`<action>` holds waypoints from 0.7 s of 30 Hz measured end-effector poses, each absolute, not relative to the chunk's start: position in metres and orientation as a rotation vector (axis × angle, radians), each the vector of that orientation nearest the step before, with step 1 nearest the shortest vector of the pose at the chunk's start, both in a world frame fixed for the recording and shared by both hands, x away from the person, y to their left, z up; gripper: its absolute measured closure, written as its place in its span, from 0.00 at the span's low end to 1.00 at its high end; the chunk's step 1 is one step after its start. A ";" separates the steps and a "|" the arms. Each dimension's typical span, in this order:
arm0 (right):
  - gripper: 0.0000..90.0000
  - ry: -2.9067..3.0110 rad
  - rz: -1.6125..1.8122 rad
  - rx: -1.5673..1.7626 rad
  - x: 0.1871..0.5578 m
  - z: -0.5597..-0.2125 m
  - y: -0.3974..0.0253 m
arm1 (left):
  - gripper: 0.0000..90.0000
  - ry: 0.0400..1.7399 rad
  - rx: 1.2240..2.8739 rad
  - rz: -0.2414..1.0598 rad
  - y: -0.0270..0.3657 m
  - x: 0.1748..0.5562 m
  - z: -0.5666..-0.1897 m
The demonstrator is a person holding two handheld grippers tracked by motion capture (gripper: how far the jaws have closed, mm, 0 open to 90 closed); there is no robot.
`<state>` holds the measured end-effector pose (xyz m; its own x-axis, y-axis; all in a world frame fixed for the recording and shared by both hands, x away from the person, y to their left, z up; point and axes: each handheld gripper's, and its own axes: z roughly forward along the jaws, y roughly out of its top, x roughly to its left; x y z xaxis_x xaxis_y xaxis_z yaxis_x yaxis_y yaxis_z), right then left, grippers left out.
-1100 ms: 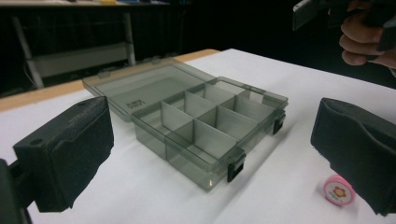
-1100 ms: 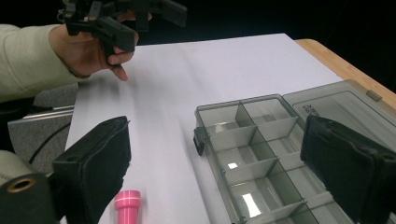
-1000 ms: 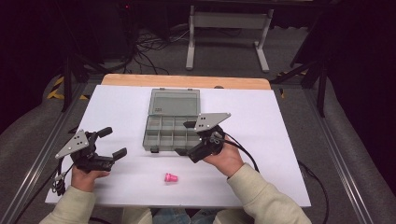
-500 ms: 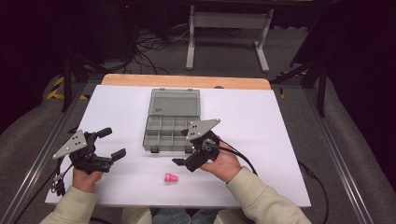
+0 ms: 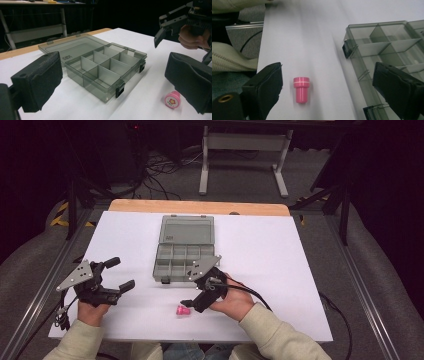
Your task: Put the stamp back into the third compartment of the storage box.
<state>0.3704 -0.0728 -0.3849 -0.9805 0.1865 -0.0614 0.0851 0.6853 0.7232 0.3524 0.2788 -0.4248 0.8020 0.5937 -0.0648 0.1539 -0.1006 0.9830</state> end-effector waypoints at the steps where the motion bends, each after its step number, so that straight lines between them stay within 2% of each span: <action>1: 0.13 2.774 1.163 0.213 0.371 -0.387 -0.071 | 0.03 0.596 1.657 0.411 0.279 0.352 -0.425; 21: 0.14 2.915 0.977 0.162 0.366 -0.419 -0.047 | 0.03 0.592 1.663 0.395 0.278 0.353 -0.425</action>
